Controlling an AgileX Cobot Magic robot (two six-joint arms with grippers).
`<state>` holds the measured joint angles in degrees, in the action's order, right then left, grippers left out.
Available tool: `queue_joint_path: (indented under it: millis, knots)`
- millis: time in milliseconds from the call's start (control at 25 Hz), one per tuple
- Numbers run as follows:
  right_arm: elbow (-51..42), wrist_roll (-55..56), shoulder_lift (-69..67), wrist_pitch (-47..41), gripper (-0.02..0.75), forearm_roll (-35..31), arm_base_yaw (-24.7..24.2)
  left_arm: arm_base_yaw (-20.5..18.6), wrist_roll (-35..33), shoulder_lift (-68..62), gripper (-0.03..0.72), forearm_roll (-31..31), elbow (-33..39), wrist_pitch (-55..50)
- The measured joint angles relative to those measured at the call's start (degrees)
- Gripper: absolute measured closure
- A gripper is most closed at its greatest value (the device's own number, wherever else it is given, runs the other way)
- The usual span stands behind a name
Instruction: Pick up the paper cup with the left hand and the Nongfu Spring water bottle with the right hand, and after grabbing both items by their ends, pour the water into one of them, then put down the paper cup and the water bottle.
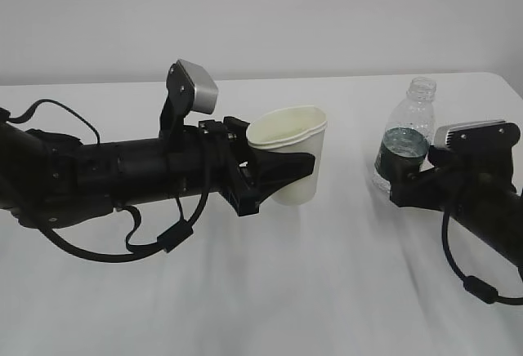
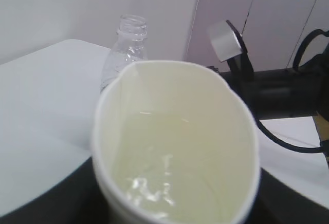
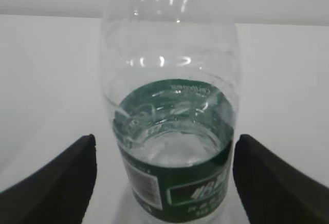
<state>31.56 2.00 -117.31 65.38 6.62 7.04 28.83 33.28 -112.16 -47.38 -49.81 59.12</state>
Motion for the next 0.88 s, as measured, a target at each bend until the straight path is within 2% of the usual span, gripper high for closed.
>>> queue_joint_path:
  millis: [400,880]
  knots:
    - [-9.5,0.0,7.6,0.0,0.108,0.2,0.0,-0.1,0.0,0.0,0.269,0.2,0.0,0.0]
    - [-17.5,1.3,26.7,0.0,0.137,0.8,0.0,-0.1,0.0,0.0,0.269,7.2,0.0,-1.2]
